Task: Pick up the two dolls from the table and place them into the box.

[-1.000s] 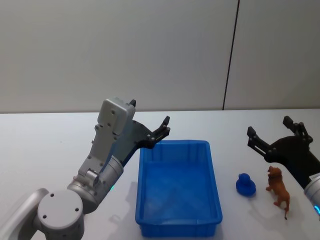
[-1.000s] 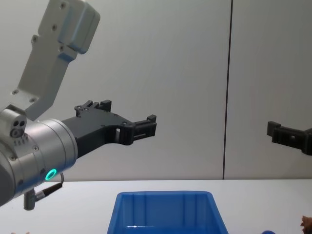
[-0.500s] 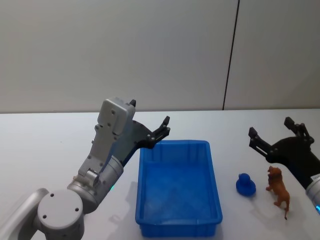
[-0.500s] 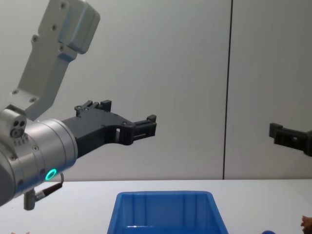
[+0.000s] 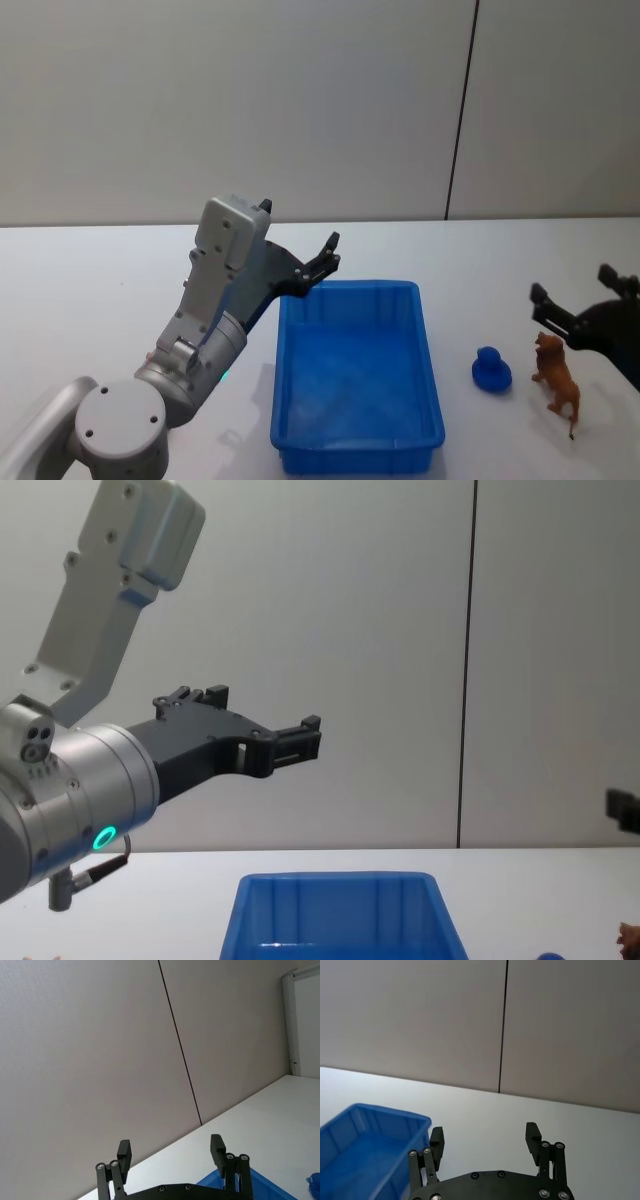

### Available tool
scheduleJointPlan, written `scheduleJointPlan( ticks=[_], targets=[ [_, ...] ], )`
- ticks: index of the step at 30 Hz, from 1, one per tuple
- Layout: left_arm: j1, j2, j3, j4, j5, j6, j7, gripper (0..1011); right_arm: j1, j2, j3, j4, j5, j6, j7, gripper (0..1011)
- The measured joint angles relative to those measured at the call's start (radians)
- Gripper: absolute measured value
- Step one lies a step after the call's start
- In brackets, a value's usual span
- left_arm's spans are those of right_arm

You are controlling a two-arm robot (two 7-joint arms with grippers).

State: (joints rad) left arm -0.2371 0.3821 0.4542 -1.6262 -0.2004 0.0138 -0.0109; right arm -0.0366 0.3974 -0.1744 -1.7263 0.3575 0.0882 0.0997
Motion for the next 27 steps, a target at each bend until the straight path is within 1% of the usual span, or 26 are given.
scheduleJointPlan(
  ticks=[6,12,19,27],
  targets=[
    [0.000,0.000,0.000,0.000,0.000,0.000,0.000,1001,-0.007,0.020,0.013,0.024,-0.002,0.027,0.010,1001],
    [0.000,0.000,0.000,0.000,0.000,0.000,0.000,1001,-0.009,0.033,0.017,0.063,-0.029,0.062,0.024,1001],
    [0.000,0.000,0.000,0.000,0.000,0.000,0.000,1001,-0.004,0.031,0.009,0.107,-0.059,0.086,0.040,1001],
    [0.000,0.000,0.000,0.000,0.000,0.000,0.000,1001,0.009,0.015,-0.007,0.163,-0.092,0.109,0.057,1001]
  ],
)
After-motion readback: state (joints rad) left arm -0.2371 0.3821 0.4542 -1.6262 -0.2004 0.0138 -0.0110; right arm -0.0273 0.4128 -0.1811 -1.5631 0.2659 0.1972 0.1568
